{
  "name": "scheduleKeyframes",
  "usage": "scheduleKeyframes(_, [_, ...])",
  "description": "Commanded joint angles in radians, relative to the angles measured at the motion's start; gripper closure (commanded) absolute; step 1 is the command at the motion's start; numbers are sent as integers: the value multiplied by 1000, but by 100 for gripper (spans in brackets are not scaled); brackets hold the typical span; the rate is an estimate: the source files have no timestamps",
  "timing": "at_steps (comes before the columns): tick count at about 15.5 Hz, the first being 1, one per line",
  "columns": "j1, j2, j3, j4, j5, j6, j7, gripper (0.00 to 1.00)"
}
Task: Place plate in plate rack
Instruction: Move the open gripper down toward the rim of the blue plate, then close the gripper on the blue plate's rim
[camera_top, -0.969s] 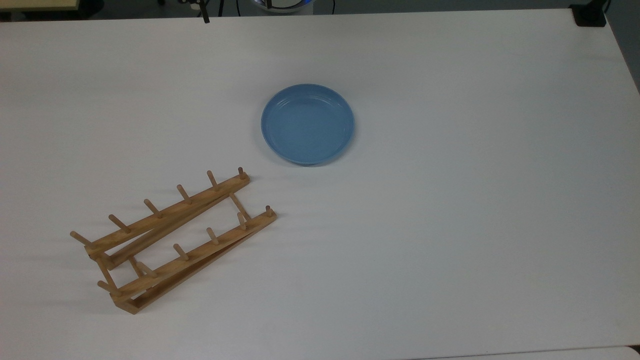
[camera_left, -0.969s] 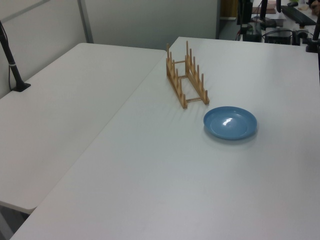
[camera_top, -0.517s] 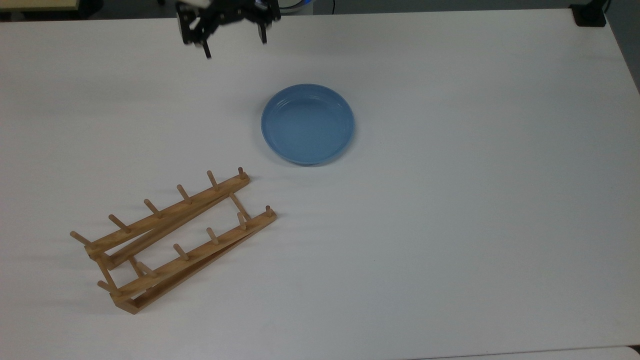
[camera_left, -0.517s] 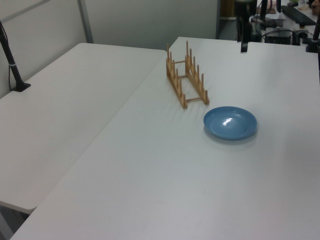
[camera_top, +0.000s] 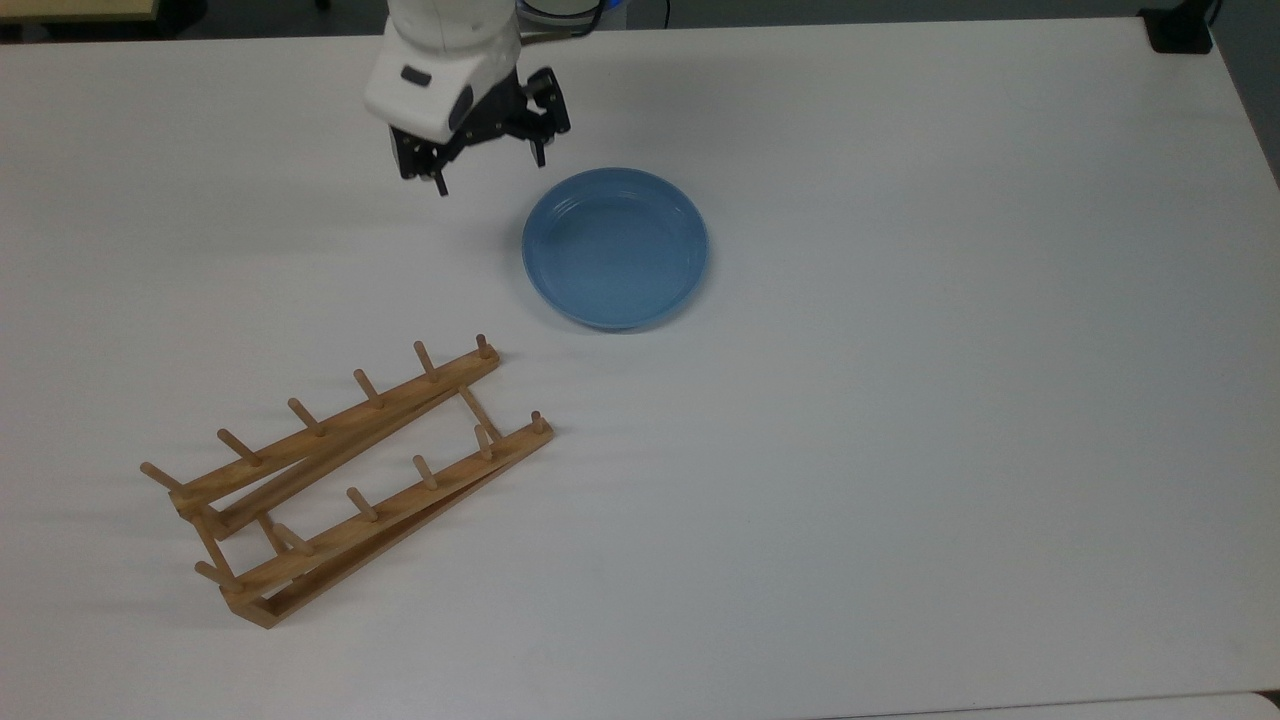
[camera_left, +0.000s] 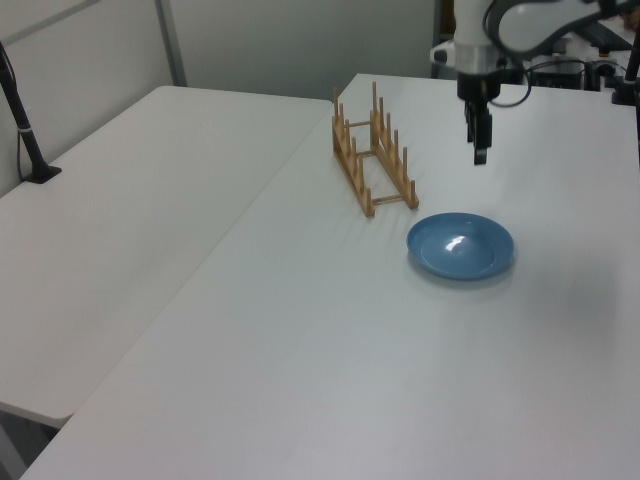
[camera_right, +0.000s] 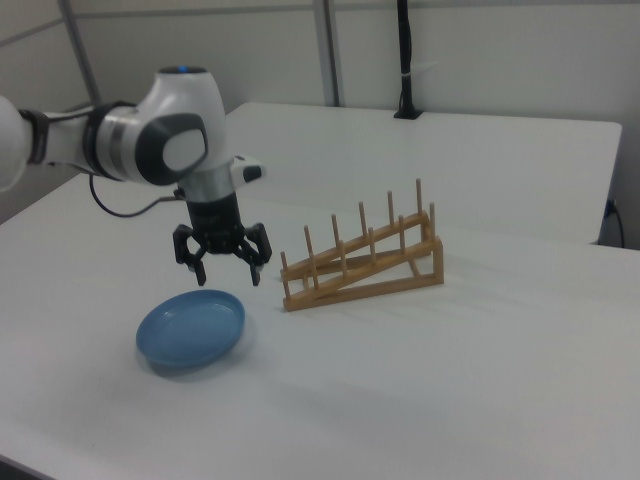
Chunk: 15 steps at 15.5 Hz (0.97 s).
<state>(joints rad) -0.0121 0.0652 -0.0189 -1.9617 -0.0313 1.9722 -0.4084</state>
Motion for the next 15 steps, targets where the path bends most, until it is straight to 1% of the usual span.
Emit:
scheduleKeyframes(1, [17, 63, -7, -51, -7, 124, -9, 0])
scheduleKeyframes(3, [24, 100, -6, -66, -7, 172, -6, 0])
scheduleKeyframes(5, [26, 126, -1, -72, -7, 206, 34, 0])
scheduleKeyframes(6, [27, 139, 2, -75, -9, 220, 51, 5])
scheduleKeyframes(7, [41, 145, 2, -77, -9, 230, 66, 17])
scheduleKeyframes(9, [58, 153, 2, -75, -9, 235, 106, 34])
scheduleKeyframes(13, [69, 157, 2, -75, -13, 240, 151, 80])
scheduleKeyframes(14, [69, 163, 2, -75, -13, 244, 151, 84])
scheduleKeyframes(15, [70, 169, 2, -75, -15, 249, 151, 85])
